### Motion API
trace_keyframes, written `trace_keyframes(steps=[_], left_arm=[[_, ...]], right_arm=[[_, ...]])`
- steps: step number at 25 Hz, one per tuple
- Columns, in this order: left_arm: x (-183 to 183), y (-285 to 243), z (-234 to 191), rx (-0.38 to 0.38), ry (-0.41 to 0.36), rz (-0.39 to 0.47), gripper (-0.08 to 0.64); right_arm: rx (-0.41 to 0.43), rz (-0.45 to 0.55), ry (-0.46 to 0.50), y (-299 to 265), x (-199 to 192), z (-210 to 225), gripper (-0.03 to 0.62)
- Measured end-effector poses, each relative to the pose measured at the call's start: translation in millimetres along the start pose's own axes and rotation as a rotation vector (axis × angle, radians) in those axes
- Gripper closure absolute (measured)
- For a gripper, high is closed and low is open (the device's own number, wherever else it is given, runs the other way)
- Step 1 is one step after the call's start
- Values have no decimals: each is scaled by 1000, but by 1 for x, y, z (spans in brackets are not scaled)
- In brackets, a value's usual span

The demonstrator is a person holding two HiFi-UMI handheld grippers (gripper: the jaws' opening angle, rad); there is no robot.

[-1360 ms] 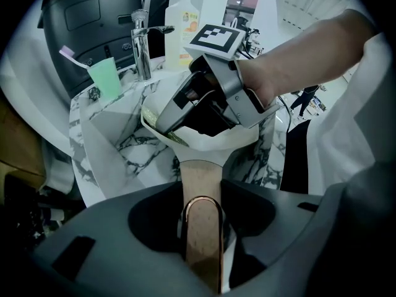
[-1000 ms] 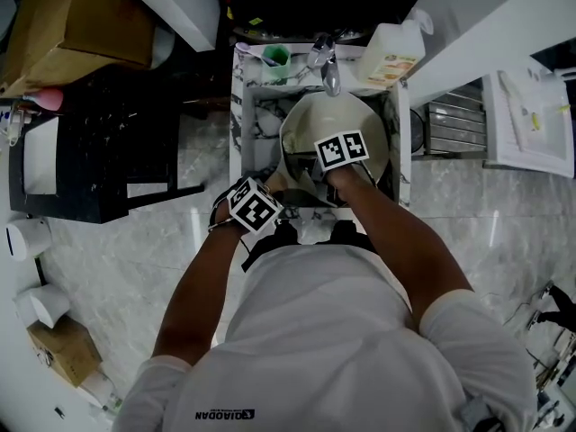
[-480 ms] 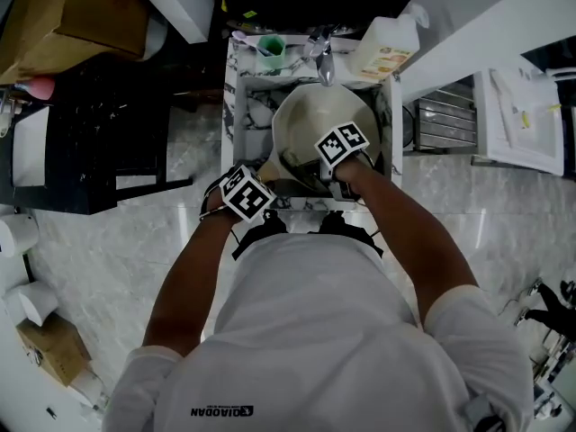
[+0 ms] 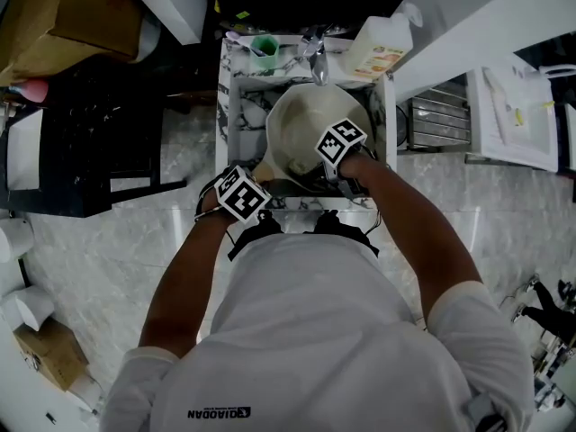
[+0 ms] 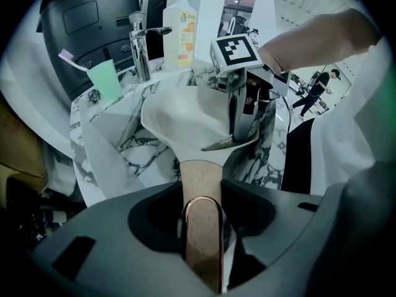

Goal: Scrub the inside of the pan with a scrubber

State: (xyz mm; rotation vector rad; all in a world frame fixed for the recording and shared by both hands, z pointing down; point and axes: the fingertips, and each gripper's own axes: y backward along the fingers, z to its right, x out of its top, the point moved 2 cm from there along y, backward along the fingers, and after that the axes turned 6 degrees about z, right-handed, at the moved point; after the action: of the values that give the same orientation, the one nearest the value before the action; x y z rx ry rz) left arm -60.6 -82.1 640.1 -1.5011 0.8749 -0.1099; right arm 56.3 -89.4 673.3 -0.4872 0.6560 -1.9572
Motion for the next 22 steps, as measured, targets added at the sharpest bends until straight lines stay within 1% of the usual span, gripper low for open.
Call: trace_keyframes(steps=[8,11,13,16,18,20,22], left_arm=[[0,0,0,0,2,1,362],[-1,-1,0,0,-1,0,362],[-1,-1,0,-1,0,0,362],[-1,-1,0,1,0,0,362],[-1,-1,0,1,-1,0,362],[-1,-2,-1,2,-2,0,362],[-2,-2,-1,4,-2,1,362]], right_arm=[[-126,-225,135,10,-18,14,522],[-150,-274,180,13,-22,19,523],[-151,-283,196,14,-24,19,523],[-175,-250,253,18,-17,17,523],[-217,-182,329,25,-5,13,523],[-275,-99,420,35,10,7,523],[-366,-12,525,47,29,4,523]])
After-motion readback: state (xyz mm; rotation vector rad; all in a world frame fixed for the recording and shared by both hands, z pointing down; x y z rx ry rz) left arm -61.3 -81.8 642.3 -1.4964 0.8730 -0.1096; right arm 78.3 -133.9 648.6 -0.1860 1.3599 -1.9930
